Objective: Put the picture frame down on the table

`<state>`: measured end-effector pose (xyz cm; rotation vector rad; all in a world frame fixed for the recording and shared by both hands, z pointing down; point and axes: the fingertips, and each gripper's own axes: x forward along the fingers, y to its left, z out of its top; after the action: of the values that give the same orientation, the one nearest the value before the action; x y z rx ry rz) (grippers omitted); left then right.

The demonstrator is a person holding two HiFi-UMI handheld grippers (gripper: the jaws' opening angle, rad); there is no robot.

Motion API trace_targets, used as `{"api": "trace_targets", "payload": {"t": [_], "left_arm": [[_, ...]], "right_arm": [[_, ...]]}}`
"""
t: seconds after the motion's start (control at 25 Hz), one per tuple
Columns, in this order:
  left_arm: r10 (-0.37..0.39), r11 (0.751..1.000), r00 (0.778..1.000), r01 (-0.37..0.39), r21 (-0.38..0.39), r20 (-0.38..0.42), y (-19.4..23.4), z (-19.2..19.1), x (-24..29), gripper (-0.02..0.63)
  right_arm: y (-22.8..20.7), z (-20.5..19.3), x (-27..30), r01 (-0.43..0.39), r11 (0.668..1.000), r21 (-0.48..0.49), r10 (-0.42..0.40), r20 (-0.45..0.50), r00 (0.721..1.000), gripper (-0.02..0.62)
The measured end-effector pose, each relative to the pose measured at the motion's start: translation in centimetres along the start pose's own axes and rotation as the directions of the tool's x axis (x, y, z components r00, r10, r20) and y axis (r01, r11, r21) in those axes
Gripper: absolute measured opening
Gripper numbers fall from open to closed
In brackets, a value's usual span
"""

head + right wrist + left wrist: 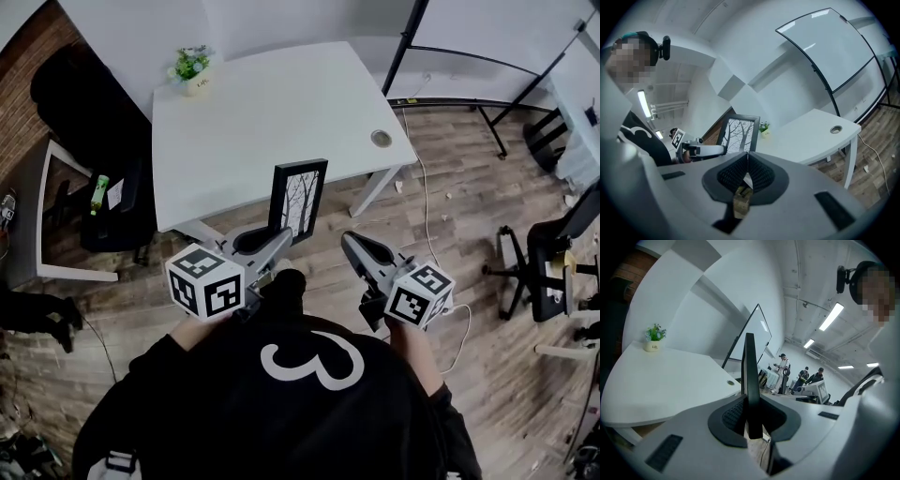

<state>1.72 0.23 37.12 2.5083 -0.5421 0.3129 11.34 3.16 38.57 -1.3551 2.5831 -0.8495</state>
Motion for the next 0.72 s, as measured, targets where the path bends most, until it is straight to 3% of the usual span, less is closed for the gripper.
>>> {"api": "trace_targets", "payload": {"t": [0.44,0.72], "left_arm": [[-0.008,0.996,0.999,0.003,-0.085,-0.049,8.6,2.3,4.7,0.061],[0.015,0.99,1.0,-0.018,-0.137,-0.027,14.4,4.6,6.1,0.061]], "right_arm": [[-5.5,1.6,7.8,0.025,0.998,0.058,-0.021,-0.072,0.997,0.023],[-8.1,2.4,13.7,0.019,0.998,0.062,-0.009,-0.156,0.988,0.023]]}}
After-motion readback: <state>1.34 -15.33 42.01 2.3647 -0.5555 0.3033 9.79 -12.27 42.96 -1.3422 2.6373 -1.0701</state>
